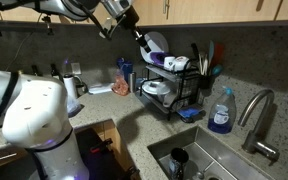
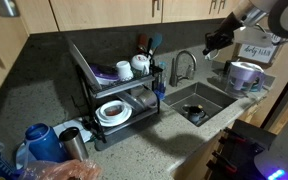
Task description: Close the open upper cabinet doors
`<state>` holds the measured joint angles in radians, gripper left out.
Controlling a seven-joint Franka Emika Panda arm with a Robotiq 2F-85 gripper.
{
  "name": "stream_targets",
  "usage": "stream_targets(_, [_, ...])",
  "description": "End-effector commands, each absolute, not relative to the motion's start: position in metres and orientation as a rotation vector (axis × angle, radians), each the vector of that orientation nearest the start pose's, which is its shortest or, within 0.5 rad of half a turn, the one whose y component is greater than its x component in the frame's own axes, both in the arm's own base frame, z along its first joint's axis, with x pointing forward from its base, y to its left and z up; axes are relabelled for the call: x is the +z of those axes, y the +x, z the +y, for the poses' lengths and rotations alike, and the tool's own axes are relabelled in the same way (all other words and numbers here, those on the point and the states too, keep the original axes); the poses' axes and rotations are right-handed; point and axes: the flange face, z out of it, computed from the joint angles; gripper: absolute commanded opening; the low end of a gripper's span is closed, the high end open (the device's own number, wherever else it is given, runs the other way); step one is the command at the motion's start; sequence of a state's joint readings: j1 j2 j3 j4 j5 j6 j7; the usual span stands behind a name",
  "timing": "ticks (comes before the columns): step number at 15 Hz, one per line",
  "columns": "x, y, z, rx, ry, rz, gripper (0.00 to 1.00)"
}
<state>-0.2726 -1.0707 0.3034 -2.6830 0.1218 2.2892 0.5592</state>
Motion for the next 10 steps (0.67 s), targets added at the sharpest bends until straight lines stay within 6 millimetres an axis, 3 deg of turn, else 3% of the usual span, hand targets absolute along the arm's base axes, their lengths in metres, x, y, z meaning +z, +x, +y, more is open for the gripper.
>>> stream_targets(1, [0.558,0.332,0.012,-0.924,-2.839,1.025,0.0])
stream_targets(5, [0.527,0.357,-0.003,-0.802,-2.889,1.058,0.0])
stream_targets(10, [0.499,0.374,-0.005,-0.744,-2.938,1.009,0.0])
